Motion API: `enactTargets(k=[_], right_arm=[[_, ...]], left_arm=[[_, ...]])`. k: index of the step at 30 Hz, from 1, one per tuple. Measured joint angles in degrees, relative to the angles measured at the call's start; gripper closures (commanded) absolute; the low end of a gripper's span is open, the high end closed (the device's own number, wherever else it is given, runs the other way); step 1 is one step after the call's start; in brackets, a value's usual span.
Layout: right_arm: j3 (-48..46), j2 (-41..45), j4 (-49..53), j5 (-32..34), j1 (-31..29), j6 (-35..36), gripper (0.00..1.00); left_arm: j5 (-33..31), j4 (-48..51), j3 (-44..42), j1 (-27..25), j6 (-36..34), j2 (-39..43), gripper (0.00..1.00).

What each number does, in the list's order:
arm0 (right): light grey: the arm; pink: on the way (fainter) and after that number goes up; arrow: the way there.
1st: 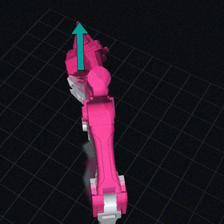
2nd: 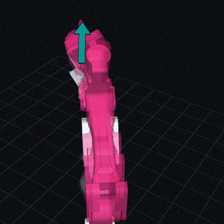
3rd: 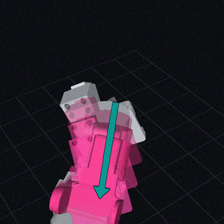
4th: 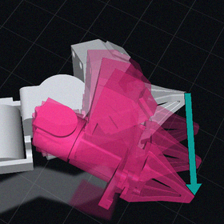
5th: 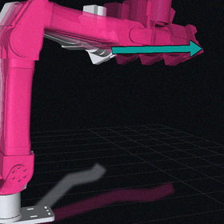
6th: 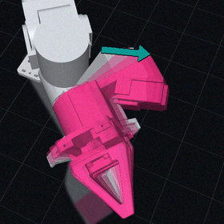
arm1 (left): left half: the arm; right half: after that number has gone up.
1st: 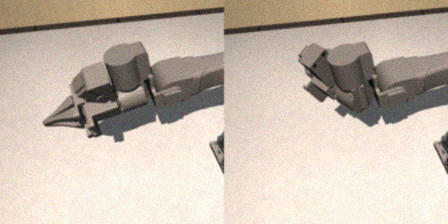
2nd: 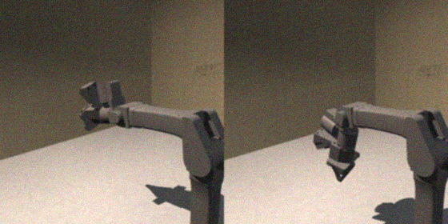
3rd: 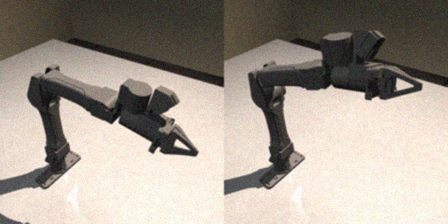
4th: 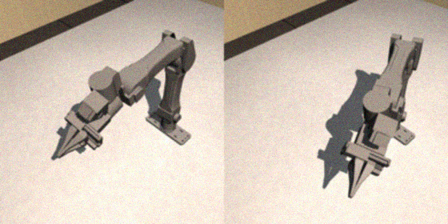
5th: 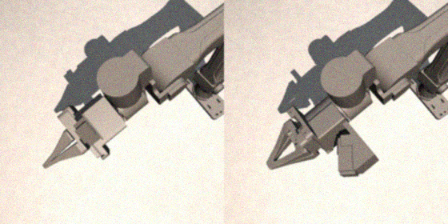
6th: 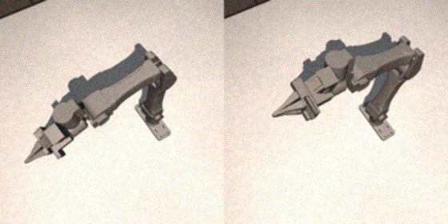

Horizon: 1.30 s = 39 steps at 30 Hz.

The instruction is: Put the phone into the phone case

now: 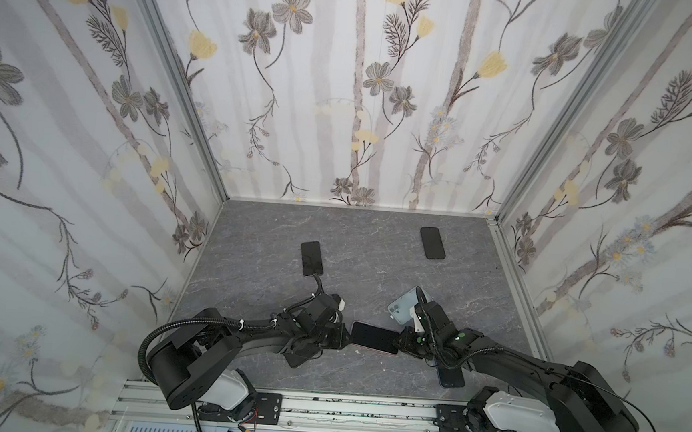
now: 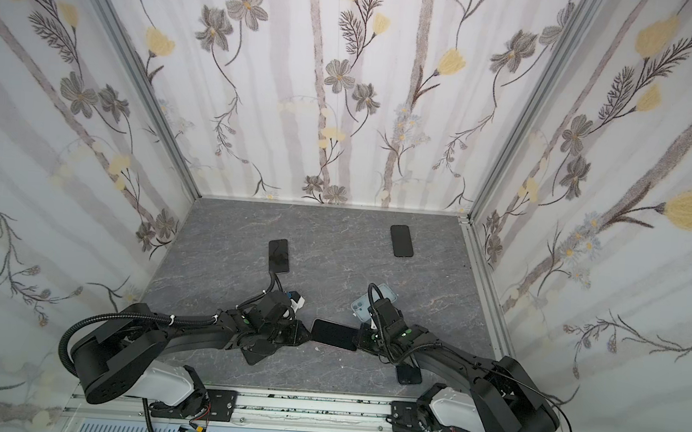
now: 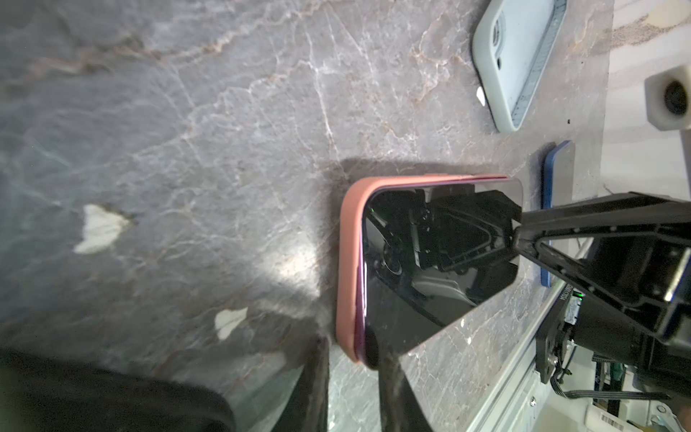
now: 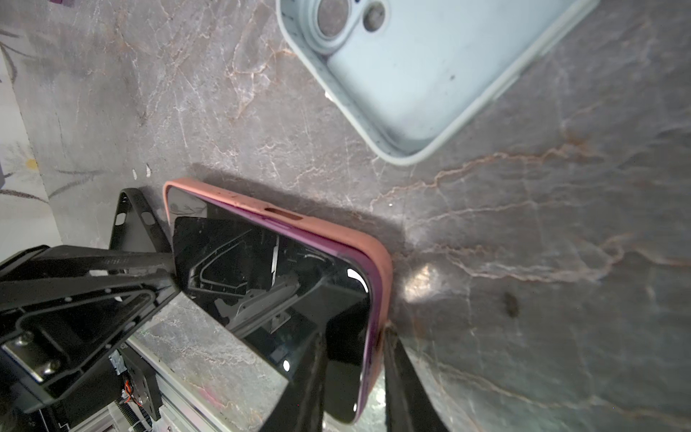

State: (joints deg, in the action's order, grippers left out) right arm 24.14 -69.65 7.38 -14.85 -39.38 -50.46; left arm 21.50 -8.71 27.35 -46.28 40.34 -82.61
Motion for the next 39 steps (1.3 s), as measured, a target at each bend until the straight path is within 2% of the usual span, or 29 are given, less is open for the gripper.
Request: enactTargets(k=[6, 10, 17, 21, 23, 25, 31, 39], right_arm=[[0.33, -1.64, -1.01, -0.46, 0.02, 0.07, 0.73], [0.70, -1.90, -1.22, -0.26, 0.04, 0.22, 0.73], [1.29, -2.01, -0.35, -0.20, 0.02, 0.63, 0.72], [1.90, -1.99, 0.76, 0.20, 0.00, 1.11, 0.64], [2.62, -1.27, 2.25, 0.92, 0.00, 1.51, 0.63], [3.56, 0.00, 3.58, 1.97, 0.00, 1.57, 0.63], [4.31, 2.99, 7.30, 3.54, 0.02, 2.12, 0.73], [3.08, 2.67, 6.95, 3.17, -0.57, 1.73, 0.80]], left_arm=[[0.79, -1.66, -0.46, -0.17, 0.17, -1.20, 0.84], [-0.94, -1.62, -0.46, -0.57, 0.09, -2.08, 0.89], [-2.14, -1.90, -0.79, -1.14, -0.42, -2.25, 0.90], [-3.06, -0.92, -0.24, -1.40, -0.85, -1.18, 0.84], [-4.37, 1.95, 0.92, -1.53, -1.16, 0.02, 0.77], [-5.42, 5.31, 2.60, -1.51, -1.33, 1.11, 0.75], [-6.40, 7.23, 8.07, -1.27, -2.80, 1.62, 0.73], [-5.55, 7.41, 9.51, -1.03, -4.11, -4.31, 0.73]])
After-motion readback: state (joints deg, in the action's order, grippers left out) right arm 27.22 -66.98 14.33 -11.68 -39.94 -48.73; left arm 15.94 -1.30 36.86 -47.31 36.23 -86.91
